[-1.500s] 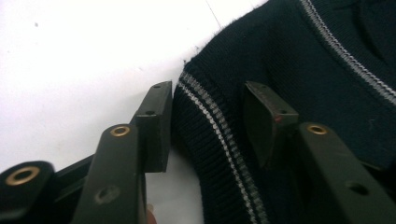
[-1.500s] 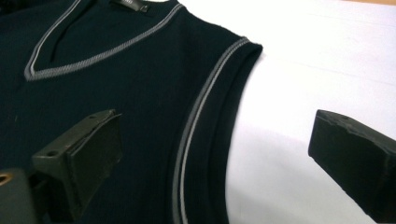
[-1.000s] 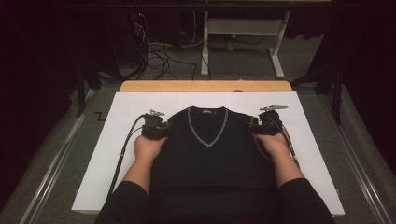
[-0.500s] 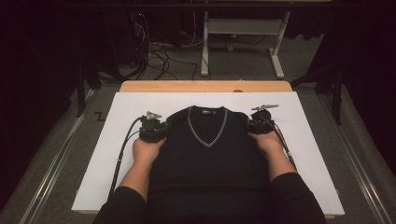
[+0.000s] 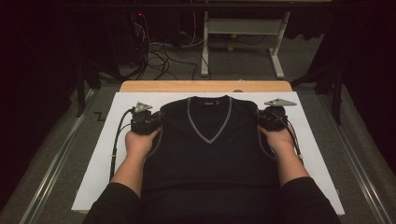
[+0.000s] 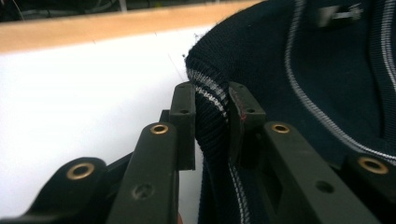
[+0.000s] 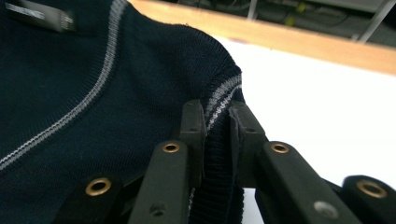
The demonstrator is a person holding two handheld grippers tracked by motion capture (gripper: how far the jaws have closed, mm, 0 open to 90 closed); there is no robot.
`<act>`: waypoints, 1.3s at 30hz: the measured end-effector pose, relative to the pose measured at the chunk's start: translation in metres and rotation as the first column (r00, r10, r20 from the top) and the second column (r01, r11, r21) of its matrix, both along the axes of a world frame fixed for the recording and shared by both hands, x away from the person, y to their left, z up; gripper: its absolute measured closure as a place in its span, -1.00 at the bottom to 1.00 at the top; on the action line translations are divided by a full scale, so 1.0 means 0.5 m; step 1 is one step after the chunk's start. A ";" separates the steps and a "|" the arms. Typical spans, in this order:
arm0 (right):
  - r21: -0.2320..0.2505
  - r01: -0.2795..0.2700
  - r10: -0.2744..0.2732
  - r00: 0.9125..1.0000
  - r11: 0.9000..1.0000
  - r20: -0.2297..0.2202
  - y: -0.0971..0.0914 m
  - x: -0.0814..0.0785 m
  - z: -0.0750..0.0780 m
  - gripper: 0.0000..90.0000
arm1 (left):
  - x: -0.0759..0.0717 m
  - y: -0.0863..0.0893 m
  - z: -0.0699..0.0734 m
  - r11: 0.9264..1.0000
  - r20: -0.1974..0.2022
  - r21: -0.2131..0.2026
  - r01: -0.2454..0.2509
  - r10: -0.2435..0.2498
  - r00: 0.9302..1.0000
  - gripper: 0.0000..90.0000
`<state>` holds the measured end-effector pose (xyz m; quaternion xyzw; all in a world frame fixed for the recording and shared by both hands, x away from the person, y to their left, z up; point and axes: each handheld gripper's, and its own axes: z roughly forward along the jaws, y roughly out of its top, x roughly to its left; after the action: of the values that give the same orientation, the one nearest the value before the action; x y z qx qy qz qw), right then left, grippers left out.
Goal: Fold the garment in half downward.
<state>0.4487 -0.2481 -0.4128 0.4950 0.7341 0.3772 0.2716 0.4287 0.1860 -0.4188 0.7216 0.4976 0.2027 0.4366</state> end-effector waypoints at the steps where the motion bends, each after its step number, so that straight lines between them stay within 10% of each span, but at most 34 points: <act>1: 0.006 0.006 -0.006 1.000 1.000 0.008 -0.003 -0.001 0.006 0.75 | 0.001 0.001 0.008 1.000 0.009 0.002 -0.002 0.002 1.000 0.59; 28: 0.055 0.052 -0.064 0.968 0.997 0.242 -0.018 0.017 0.197 0.79 | 0.063 0.010 0.164 0.997 0.160 -0.016 -0.080 0.082 0.984 0.59; 39: 0.076 0.068 -0.090 0.938 0.995 0.335 -0.021 0.028 0.280 0.79 | 0.081 0.002 0.255 0.996 0.249 -0.023 -0.088 0.091 0.964 0.60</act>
<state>0.4625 -0.2586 -0.2729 0.4603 0.6439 0.4685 0.3925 0.4691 0.1867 -0.2914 0.6644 0.4720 0.3086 0.4905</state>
